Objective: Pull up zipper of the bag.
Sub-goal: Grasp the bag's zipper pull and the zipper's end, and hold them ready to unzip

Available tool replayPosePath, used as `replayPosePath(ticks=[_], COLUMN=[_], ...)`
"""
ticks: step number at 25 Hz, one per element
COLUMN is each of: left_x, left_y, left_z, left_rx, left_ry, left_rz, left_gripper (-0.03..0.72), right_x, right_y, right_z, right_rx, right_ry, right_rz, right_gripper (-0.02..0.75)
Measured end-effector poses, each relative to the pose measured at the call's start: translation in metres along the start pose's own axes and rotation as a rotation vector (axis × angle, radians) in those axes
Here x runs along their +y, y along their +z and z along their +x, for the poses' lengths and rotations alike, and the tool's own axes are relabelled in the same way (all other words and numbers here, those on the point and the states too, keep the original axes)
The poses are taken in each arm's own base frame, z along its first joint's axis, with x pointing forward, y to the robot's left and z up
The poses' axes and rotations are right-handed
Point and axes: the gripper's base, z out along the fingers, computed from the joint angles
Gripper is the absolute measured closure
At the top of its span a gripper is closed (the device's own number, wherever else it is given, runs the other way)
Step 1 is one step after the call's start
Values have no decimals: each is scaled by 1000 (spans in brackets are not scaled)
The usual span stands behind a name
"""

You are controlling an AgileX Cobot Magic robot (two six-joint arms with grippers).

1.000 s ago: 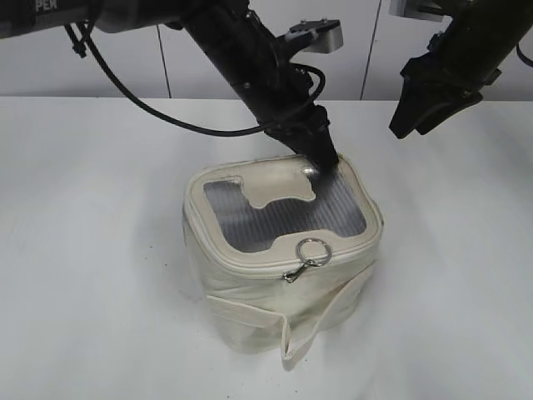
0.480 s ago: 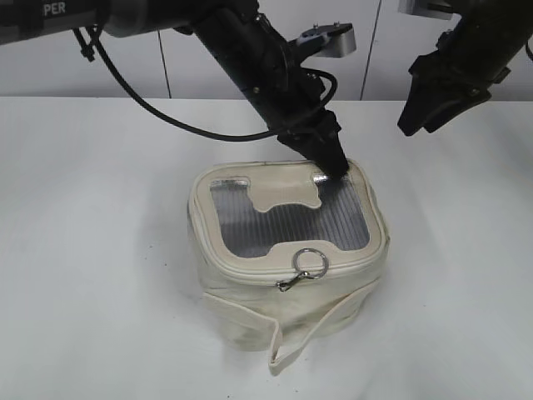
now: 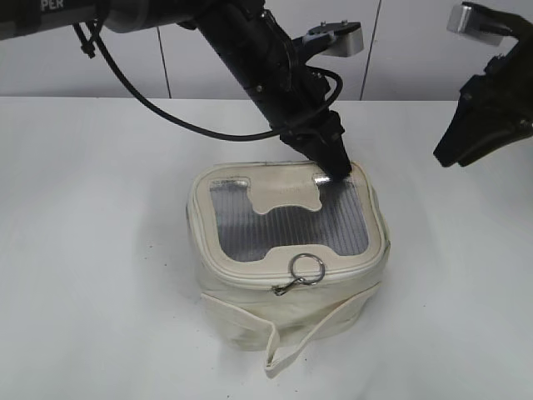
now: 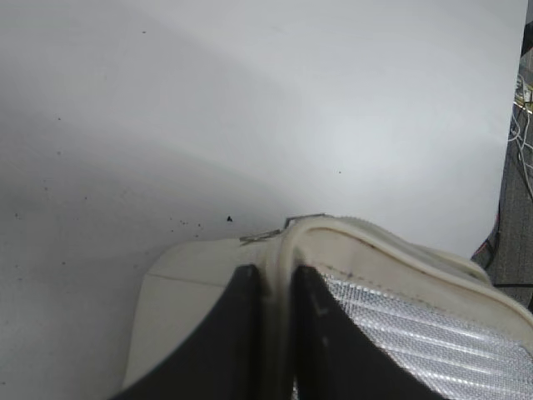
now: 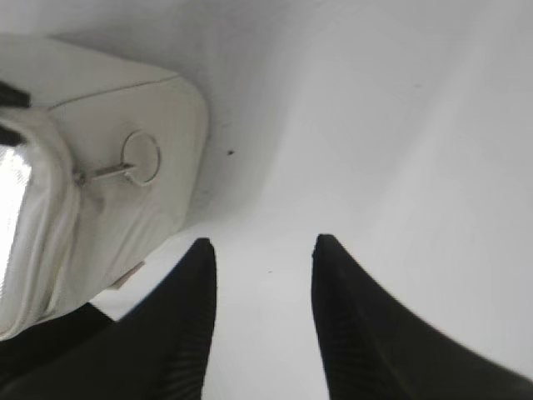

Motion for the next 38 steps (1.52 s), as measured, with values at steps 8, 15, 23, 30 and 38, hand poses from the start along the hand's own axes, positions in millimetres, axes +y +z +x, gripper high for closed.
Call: replayPosePath(ticks=[8,15,23,30,38], left_x=[0,0,0,0,0], left_y=[0,0,0,0,0], left_z=[0,0,0,0,0], left_rx=[0,0,0,0,-1], left_ry=[0,1,1,1,1], left_rz=[0,0,0,0,1], left_gripper=[601,601,601,601,603], right_x=[3,11,23,32,33], right_y=[42,27,20,13,23], right_z=[39,40,66,78,81], right_rx=[-8,-130,-182,-254,-348], right_ry=[-36,-48,-39,-73,-167], right_rz=[-88,-42,2,23,12], right_gripper=[429,431,433,433,433])
